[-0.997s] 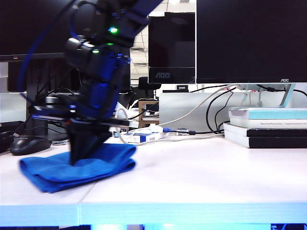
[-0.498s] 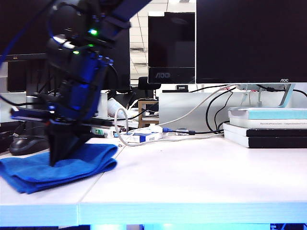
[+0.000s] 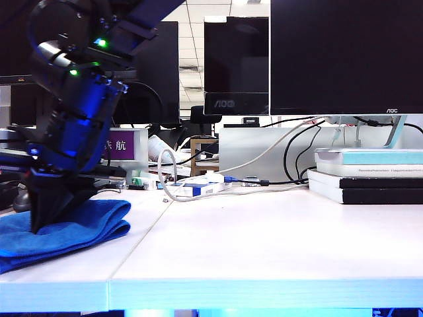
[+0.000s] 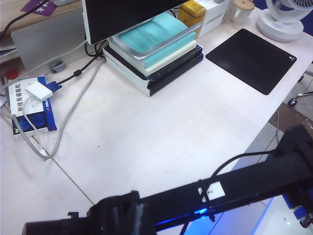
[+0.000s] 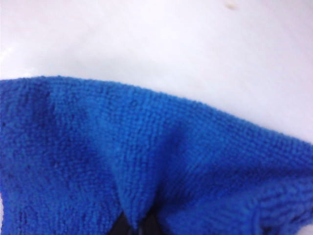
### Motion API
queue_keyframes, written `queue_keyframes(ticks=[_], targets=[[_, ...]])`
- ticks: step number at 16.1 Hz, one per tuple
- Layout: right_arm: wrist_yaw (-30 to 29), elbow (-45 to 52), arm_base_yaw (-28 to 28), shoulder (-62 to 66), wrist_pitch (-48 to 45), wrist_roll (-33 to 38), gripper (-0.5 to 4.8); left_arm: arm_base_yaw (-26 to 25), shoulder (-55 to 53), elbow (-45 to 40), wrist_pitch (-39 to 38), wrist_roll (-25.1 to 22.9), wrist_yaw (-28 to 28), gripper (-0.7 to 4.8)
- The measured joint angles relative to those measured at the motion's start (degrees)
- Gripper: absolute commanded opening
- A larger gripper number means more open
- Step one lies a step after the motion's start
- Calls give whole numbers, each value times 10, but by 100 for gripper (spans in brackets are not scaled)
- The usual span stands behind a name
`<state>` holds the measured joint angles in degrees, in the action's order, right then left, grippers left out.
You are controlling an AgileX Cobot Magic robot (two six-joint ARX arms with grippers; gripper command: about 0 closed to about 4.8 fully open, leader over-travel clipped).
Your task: Wipe the table from right to left using the rag.
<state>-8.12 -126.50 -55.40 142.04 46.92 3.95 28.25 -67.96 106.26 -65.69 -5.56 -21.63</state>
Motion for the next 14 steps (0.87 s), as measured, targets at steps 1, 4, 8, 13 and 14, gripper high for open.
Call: queue_keyframes(ticks=[1,4,8,13,14], targets=[[0,0,-2,1,-2,0,-6,0,0,0,0,0,0,-5],[-1,-20,-8,14,-7,1,-6,0,0,0,-1,0,0,-5],[-5,-80,-15,47,5,3,-6,0,0,0,-4,0,0,-5],[-7,-104,-21,67,-14,5,-6,0,0,0,-10,0,0,-5],[-7,-104,-23,68,-22,5,-6,0,1,0,-10,0,0,-5]])
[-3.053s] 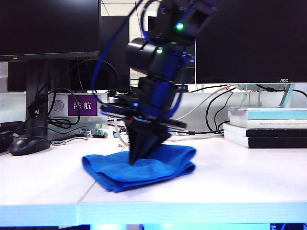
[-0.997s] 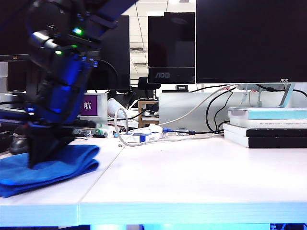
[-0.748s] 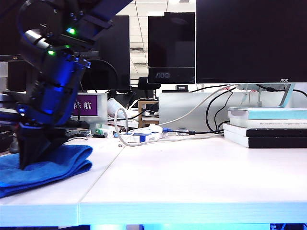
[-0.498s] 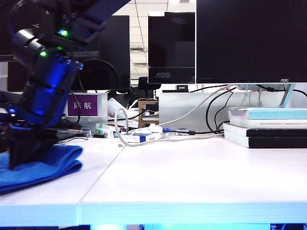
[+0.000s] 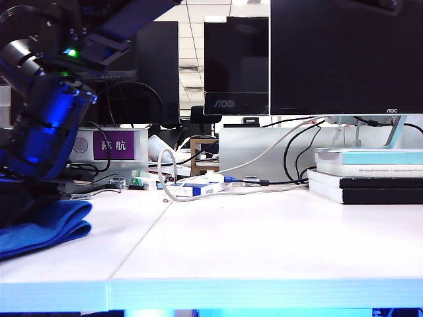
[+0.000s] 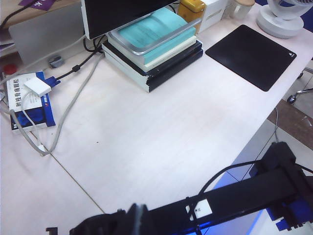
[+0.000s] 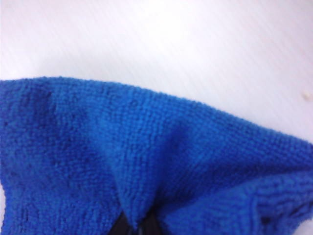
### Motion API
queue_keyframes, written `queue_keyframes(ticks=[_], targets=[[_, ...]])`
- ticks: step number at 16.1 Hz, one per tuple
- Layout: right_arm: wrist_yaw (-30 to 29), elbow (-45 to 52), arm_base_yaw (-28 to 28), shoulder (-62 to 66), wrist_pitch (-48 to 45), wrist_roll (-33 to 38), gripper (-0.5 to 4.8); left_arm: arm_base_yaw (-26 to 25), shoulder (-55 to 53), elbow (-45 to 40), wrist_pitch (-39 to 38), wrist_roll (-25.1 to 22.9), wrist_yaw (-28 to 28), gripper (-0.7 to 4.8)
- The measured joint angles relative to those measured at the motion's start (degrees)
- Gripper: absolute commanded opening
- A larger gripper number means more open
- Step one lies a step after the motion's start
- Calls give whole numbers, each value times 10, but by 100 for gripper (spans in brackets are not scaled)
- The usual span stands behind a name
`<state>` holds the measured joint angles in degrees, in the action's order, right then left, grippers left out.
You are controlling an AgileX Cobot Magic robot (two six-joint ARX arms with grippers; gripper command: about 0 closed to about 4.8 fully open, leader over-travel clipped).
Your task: Wipe the table from right to left using the rag.
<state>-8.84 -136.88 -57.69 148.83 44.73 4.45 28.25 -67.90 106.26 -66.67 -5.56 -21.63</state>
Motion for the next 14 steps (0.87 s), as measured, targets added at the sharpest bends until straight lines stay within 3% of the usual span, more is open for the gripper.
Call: queue_keyframes(ticks=[14], targets=[[-33,2,-38,21,-108,0,-6,0,0,0,-9,0,0,-5]])
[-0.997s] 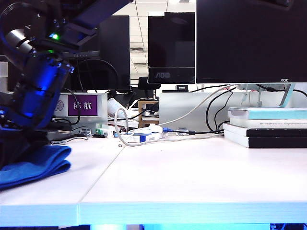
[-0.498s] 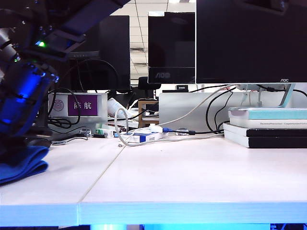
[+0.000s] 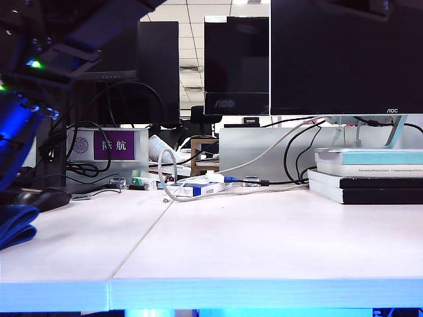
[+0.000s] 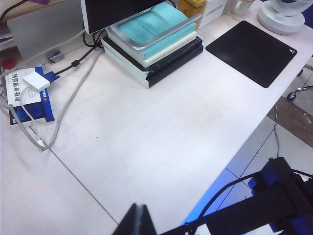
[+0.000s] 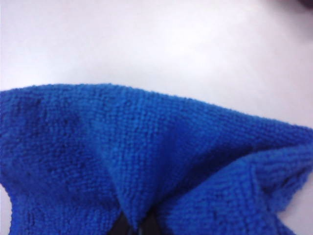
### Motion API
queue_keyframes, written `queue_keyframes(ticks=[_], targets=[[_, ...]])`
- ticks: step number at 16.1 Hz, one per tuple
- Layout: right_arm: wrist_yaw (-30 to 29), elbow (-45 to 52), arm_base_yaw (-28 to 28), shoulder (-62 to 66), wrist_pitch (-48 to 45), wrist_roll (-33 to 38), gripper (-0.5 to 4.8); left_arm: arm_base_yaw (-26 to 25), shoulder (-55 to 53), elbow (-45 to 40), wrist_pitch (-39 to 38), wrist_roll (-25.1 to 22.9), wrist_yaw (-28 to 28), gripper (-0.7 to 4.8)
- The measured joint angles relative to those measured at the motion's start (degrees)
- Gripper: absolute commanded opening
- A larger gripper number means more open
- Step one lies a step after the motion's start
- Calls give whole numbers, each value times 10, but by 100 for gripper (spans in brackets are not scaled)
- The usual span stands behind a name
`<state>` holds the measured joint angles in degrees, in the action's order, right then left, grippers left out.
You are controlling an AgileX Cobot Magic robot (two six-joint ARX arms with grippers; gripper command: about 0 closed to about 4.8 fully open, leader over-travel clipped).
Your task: Wipe the table from right to left using the rag.
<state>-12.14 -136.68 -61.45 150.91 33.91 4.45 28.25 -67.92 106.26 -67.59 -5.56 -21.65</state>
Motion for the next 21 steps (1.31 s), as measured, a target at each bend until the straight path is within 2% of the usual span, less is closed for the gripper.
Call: queue_keyframes(ticks=[2,3,6,9,11,12,13,14,21], targets=[[1,0,-1,0,0,0,-6,0,0,0,-6,0,0,-5],[5,0,-1,0,1,-1,-6,0,0,0,-14,0,21,-5],[5,0,0,0,5,-2,-6,0,0,0,-54,2,144,-5],[5,0,0,0,7,-3,-6,0,0,0,-122,46,256,-5],[5,0,0,0,10,-3,-5,0,0,0,-144,52,308,-5],[5,0,1,0,11,-3,59,0,1,0,-144,53,320,-5],[5,0,1,0,11,-7,186,0,2,1,-144,53,322,-5],[5,0,1,0,11,-11,261,0,5,2,-144,54,322,-5],[20,-1,2,-9,38,-21,262,0,28,4,-143,69,372,-5]])
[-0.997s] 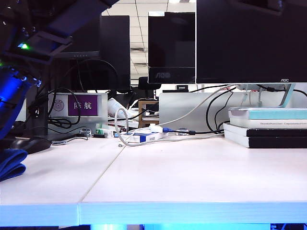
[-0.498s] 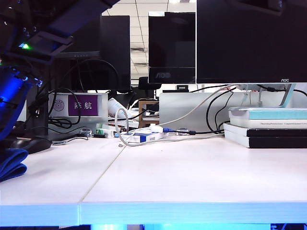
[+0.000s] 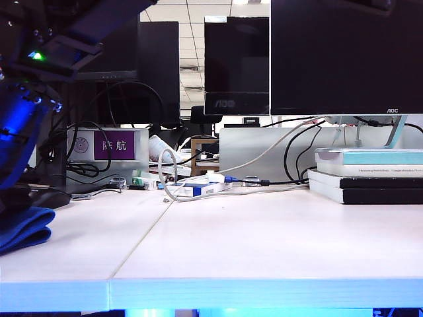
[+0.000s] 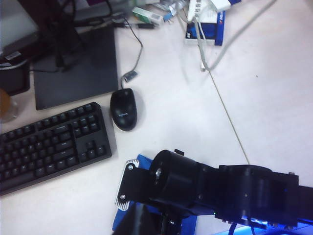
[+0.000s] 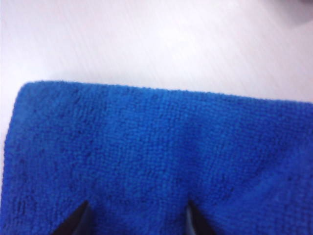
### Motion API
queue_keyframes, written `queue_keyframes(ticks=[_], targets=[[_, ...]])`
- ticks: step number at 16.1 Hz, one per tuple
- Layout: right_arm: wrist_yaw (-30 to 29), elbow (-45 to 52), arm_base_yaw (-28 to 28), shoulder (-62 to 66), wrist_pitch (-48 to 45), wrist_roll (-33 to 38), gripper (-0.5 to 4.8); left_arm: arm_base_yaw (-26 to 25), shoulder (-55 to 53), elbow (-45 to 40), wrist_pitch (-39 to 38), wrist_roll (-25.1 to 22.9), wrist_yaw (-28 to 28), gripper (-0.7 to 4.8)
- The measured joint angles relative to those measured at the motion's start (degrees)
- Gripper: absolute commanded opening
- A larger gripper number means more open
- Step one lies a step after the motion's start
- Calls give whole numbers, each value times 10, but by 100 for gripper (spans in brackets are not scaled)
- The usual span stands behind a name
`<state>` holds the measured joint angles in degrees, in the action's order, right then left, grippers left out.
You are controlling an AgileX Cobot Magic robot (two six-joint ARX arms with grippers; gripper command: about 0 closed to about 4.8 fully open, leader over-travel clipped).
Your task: Wipe the table from right to left using the rag.
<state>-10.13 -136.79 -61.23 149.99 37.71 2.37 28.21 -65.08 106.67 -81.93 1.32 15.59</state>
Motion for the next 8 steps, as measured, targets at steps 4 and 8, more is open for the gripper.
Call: queue_keyframes(ticks=[4,8], targets=[[0,2,0,-24,24,-7,228,0,3,0,0,0,0,-5],[0,2,1,-40,49,-20,229,0,3,0,0,0,18,-5]])
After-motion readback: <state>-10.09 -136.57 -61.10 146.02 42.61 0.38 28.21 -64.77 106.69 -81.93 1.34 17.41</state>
